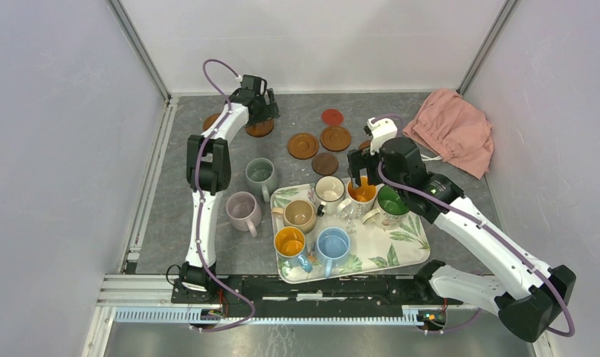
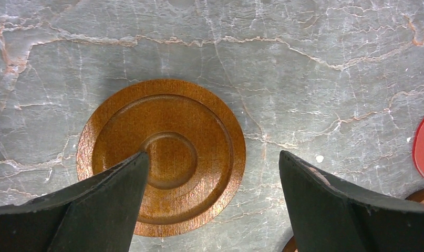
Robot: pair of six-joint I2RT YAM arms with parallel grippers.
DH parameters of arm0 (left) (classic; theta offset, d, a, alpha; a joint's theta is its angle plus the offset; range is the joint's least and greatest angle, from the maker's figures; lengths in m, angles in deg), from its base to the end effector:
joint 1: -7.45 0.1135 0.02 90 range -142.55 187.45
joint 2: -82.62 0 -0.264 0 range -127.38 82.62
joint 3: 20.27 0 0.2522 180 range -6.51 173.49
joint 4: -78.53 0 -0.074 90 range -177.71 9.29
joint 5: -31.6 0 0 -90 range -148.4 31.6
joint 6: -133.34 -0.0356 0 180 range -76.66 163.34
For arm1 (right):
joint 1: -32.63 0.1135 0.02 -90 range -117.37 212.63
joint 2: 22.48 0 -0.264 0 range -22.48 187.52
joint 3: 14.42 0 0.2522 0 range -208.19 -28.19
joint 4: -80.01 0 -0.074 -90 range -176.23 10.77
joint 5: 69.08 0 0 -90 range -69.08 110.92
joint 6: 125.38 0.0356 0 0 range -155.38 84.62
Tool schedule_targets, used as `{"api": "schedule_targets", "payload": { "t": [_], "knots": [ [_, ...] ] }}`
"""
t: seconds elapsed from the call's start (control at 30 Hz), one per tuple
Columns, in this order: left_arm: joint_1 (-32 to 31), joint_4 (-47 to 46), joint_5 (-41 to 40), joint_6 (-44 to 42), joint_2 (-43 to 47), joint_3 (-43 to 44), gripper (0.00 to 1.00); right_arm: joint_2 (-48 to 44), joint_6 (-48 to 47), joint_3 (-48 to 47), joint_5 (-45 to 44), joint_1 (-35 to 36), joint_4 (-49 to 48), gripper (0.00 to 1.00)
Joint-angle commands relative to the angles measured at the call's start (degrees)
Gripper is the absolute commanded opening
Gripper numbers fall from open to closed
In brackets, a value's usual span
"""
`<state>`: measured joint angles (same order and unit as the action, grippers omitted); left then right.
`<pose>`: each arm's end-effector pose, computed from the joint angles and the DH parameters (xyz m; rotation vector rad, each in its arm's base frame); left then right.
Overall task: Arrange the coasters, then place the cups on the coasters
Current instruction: Move the coaster to the center of the board.
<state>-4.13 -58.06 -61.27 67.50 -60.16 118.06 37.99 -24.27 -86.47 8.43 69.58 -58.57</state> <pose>0.5442 -0.1097 0.1724 -0.2880 2.4001 -0.2281 0.1895 0.1329 0.3397 -0.3376 2.0631 0.2836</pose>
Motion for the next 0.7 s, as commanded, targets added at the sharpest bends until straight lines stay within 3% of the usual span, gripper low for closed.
{"api": "schedule_targets", "payload": {
  "t": [0.0, 0.67],
  "knots": [
    [0.78, 0.62, 0.54, -3.16, 0.27, 2.26, 1.0, -1.87, -0.14, -0.85, -0.95, -0.24, -0.29, 0.98],
    [10.18, -0.51, 0.44, -3.3, 2.33, -2.85, 1.0, -1.81, -0.37, 0.45, -0.89, -0.29, -1.47, 0.98]
  ]
}}
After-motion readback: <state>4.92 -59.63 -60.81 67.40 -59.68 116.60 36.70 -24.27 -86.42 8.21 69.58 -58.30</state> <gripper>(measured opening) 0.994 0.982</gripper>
